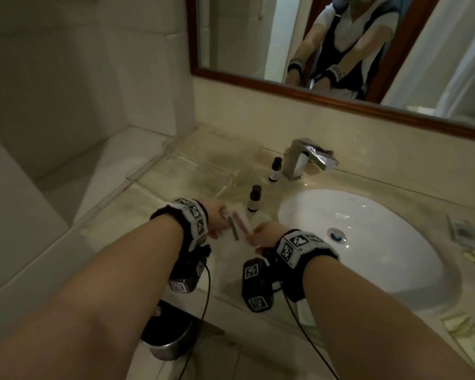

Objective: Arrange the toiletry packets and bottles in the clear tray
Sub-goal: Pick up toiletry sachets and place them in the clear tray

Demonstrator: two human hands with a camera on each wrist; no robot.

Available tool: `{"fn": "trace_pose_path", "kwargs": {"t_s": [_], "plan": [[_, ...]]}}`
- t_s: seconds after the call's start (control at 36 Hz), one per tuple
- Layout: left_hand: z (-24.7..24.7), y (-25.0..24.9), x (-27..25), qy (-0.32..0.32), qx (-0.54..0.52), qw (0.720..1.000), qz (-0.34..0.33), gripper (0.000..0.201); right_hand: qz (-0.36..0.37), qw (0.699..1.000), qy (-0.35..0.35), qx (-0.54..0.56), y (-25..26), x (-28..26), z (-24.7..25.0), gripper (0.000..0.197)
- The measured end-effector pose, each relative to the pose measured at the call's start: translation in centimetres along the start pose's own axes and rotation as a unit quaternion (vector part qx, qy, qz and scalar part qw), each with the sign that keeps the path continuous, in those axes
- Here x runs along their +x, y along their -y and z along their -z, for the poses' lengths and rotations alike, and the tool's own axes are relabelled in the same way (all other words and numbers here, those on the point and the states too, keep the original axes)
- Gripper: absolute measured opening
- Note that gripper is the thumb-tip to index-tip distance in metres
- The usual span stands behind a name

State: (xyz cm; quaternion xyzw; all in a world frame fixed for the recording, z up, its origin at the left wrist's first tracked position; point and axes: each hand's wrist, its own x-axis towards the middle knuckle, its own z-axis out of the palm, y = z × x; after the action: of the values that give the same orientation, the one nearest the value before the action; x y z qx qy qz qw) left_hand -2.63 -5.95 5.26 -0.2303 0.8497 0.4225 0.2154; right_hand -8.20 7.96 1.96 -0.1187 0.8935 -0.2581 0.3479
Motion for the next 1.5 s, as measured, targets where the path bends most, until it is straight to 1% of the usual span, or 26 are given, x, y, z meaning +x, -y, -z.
{"fn": "trace_pose_path", "kwargs": {"t_s": [0.03,0.08,0.14,0.19,0.25,0.28,0.33,0.36,0.39,0.47,0.53,0.58,0.64,0.69,0.75,0.81,0.89,0.92,1.03,1.08,1.14,1.17,1.25,1.36,1.44,1.5], "plan": [[1.1,-0.1,-0.3,-0.026,-0.031,0.999,-0.012,0.030,0.007,0.999,-0.007,0.046,0.7,0.7,0.3,0.032],[3.6,0.0,-0.7,-0.054,-0.088,0.995,-0.004,0.005,0.012,0.992,-0.008,0.128,2.7,1.5,0.8,0.010],[6.1,0.7,-0.3,-0.092,-0.118,0.989,0.006,0.016,0.014,0.976,-0.009,0.217,5.2,2.9,0.9,0.019],[8.6,1.3,0.4,-0.125,-0.129,0.984,0.009,0.014,0.017,0.964,-0.007,0.264,8.1,4.0,0.6,0.010],[10.6,2.2,1.9,-0.153,-0.129,0.980,0.009,0.025,0.011,0.957,-0.025,0.289,10.6,5.3,-0.2,0.025],[11.5,2.7,2.8,-0.157,-0.142,0.977,0.005,0.032,0.011,0.959,-0.026,0.282,11.7,5.9,-0.7,0.026],[13.3,3.9,4.9,-0.160,-0.156,0.975,-0.001,0.045,0.021,0.965,-0.016,0.262,13.3,7.3,-1.8,0.013],[14.0,4.2,5.6,-0.158,-0.134,0.978,0.000,0.047,0.025,0.965,-0.009,0.261,13.9,8.0,-2.4,0.009],[14.6,4.6,6.6,-0.154,-0.116,0.981,0.001,0.043,0.026,0.967,-0.007,0.254,14.6,8.6,-2.7,0.008],[16.0,5.5,9.2,-0.135,-0.057,0.989,0.021,0.022,0.031,0.976,-0.001,0.214,16.1,11.7,-4.2,0.017],[16.9,6.6,11.4,-0.119,0.023,0.992,0.032,0.028,0.017,0.982,-0.014,0.189,17.0,13.8,-5.1,0.020],[17.7,7.6,13.0,-0.111,0.093,0.989,0.032,0.037,0.009,0.988,-0.030,0.154,17.5,16.1,-5.7,0.027],[18.4,8.1,14.0,-0.098,0.158,0.982,0.018,0.040,0.010,0.995,-0.017,0.101,18.0,17.2,-5.8,0.032],[18.9,8.4,14.6,-0.090,0.190,0.978,-0.006,0.040,0.017,0.998,-0.007,0.052,18.6,17.7,-5.7,0.034],[19.1,8.7,15.3,-0.056,0.206,0.977,-0.021,0.043,0.022,0.999,-0.026,0.012,18.7,18.4,-5.8,0.034],[19.2,9.2,15.9,-0.028,0.221,0.974,-0.038,0.046,0.025,0.999,-0.040,0.004,18.9,18.7,-6.0,0.035],[19.2,9.3,16.4,0.010,0.236,0.970,-0.063,0.046,0.074,0.996,-0.042,-0.033,19.4,19.3,-6.2,0.039],[19.2,9.3,16.5,0.011,0.248,0.967,-0.058,0.047,0.090,0.994,-0.045,-0.047,19.5,19.4,-6.2,0.040],[19.2,9.5,17.1,-0.002,0.304,0.952,-0.043,0.049,0.104,0.991,-0.026,-0.077,20.0,19.4,-5.9,0.042],[19.4,9.5,17.2,0.000,0.333,0.942,-0.043,0.051,0.092,0.991,-0.001,-0.096,20.0,19.1,-5.7,0.042],[19.6,9.4,17.2,0.003,0.347,0.937,-0.049,0.052,0.075,0.992,0.004,-0.098,19.9,19.0,-5.6,0.044],[19.7,9.3,17.1,0.006,0.348,0.936,-0.055,0.052,0.067,0.993,0.005,-0.094,19.8,19.1,-5.8,0.046],[19.9,8.8,16.8,0.013,0.355,0.933,-0.057,0.048,0.075,0.991,0.022,-0.104,19.0,20.2,-6.2,0.052],[19.9,8.2,16.3,0.012,0.364,0.931,-0.034,0.047,0.089,0.985,0.044,-0.139,19.5,17.9,-4.8,0.049],[19.7,7.5,15.5,-0.003,0.347,0.937,-0.031,0.045,0.081,0.986,0.043,-0.140,18.9,17.0,-3.7,0.049],[19.7,7.1,15.0,-0.008,0.326,0.945,-0.025,0.047,0.081,0.987,0.027,-0.140,18.6,16.4,-3.1,0.048]]}}
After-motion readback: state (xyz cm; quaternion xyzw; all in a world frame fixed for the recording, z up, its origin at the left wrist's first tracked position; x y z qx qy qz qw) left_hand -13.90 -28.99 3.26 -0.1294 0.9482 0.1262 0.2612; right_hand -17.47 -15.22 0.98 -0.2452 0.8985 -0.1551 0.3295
